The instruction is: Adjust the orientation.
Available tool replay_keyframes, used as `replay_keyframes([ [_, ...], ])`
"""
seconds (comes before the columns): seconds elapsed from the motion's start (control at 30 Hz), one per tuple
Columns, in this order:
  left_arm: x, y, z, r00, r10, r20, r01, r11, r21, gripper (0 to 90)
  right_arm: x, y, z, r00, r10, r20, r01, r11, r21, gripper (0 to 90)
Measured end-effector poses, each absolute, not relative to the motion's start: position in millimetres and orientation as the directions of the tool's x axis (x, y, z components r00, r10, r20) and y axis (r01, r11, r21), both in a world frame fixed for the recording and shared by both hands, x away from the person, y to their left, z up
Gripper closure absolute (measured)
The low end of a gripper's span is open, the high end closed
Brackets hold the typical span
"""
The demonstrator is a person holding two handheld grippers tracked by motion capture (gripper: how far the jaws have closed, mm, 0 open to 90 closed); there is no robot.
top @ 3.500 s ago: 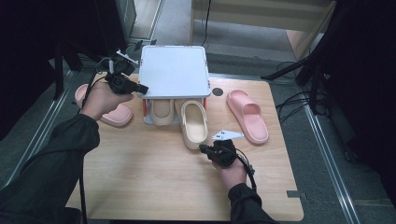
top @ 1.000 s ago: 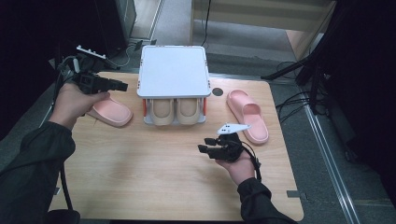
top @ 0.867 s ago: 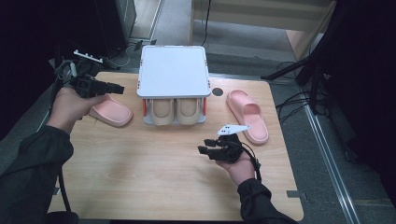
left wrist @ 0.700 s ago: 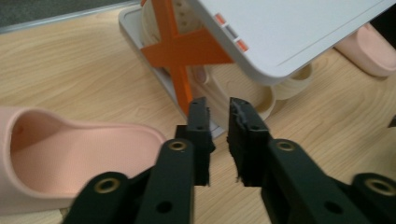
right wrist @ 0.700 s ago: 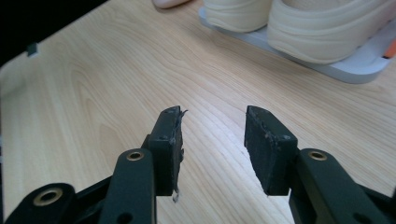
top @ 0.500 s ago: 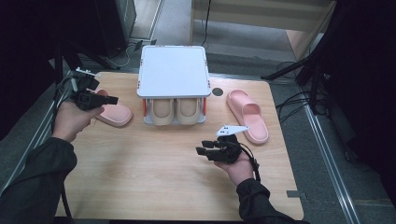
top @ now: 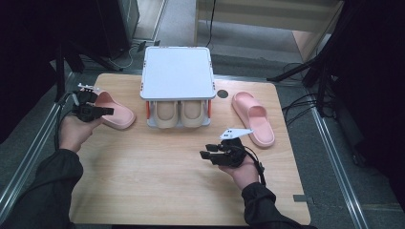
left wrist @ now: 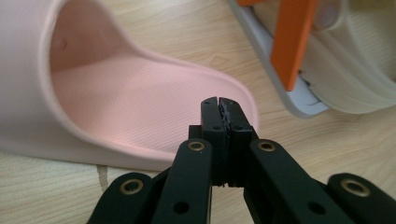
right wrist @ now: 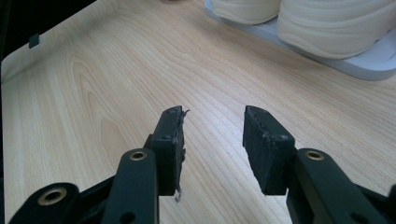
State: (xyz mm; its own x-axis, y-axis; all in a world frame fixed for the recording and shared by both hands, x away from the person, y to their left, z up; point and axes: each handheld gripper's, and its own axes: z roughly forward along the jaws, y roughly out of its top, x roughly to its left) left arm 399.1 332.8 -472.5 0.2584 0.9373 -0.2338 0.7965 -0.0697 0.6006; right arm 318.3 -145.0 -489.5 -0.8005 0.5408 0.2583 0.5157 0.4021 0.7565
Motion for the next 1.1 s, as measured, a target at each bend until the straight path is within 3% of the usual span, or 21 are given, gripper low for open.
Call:
replay_keyframes([
  [0.2, 401, 350, -494, 0.187, 0.945, -0.267, 0.812, 0.004, 0.583, 89.3, 316, -150, -491, -0.795, 0.552, 0.251, 0.519, 0.405, 0.753, 58.8],
  [0.4, 407, 356, -496, 0.172, 0.956, -0.237, 0.799, 0.006, 0.601, 89.3, 312, -155, -491, -0.79, 0.561, 0.248, 0.52, 0.396, 0.757, 58.8],
  [1.1, 405, 377, -505, 0.142, 0.956, -0.257, 0.814, 0.035, 0.58, 87.2, 314, -161, -495, -0.772, 0.581, 0.256, 0.545, 0.399, 0.737, 57.9],
])
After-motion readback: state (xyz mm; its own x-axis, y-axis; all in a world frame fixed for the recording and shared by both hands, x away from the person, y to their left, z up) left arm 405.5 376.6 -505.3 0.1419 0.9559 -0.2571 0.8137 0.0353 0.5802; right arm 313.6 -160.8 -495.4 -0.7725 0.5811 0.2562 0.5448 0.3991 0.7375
